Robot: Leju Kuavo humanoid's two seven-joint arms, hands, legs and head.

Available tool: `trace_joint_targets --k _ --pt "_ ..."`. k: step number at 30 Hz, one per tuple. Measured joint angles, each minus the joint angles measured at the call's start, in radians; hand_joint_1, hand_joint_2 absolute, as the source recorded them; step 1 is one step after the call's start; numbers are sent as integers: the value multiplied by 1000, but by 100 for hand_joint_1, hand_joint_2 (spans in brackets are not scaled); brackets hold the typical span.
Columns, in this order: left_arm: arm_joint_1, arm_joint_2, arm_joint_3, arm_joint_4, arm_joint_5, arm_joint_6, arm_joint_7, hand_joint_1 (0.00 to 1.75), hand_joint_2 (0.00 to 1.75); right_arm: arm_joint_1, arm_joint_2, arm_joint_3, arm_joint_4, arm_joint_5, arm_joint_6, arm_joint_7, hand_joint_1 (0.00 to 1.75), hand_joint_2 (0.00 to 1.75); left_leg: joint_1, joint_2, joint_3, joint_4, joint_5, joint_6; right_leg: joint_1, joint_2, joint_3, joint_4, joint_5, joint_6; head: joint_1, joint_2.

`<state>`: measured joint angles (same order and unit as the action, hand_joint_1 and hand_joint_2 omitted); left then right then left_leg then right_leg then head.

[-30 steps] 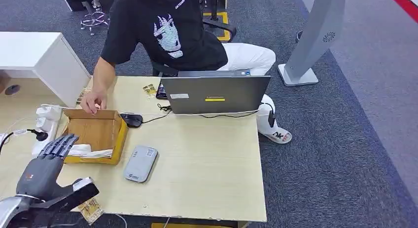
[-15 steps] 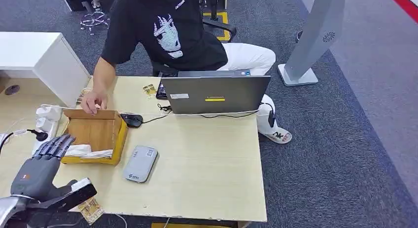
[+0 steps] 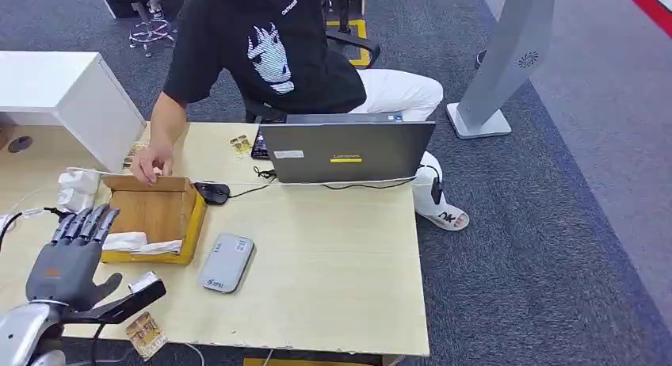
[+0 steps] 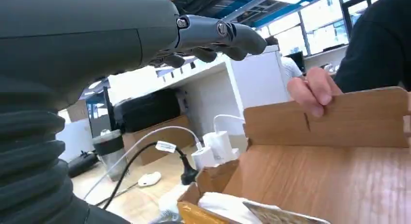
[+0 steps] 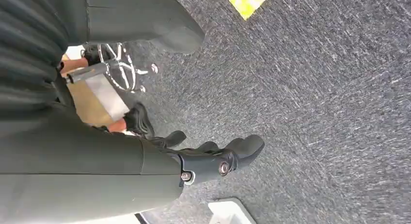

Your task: Pass the card to the sensor for recognition and then transmit it.

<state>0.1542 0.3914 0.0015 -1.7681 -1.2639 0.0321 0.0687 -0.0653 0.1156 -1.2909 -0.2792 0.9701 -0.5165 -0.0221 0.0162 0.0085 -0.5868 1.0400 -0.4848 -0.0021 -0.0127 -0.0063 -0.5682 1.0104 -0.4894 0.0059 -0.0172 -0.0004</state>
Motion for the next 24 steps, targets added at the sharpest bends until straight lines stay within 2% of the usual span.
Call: trace_joint_targets --k 3,9,24 --pt "-34 -29 -15 48 -21 29 -19 0 175 -1 0 3 0 14 0 -1 0 175 -1 0 0 0 0 0 0 0 0 0 0 0 1 0" --pt "-78 -75 -30 126 -38 41 -18 0 175 -3 0 11 0 19 1 -5 0 175 -1 0 0 0 0 0 0 0 0 0 0 0 1 0" --pt "-112 -113 -38 201 -45 42 -19 0 175 -3 0 24 0 32 1 -5 0 175 -1 0 0 0 0 0 0 1 0 0 0 0 0 0"
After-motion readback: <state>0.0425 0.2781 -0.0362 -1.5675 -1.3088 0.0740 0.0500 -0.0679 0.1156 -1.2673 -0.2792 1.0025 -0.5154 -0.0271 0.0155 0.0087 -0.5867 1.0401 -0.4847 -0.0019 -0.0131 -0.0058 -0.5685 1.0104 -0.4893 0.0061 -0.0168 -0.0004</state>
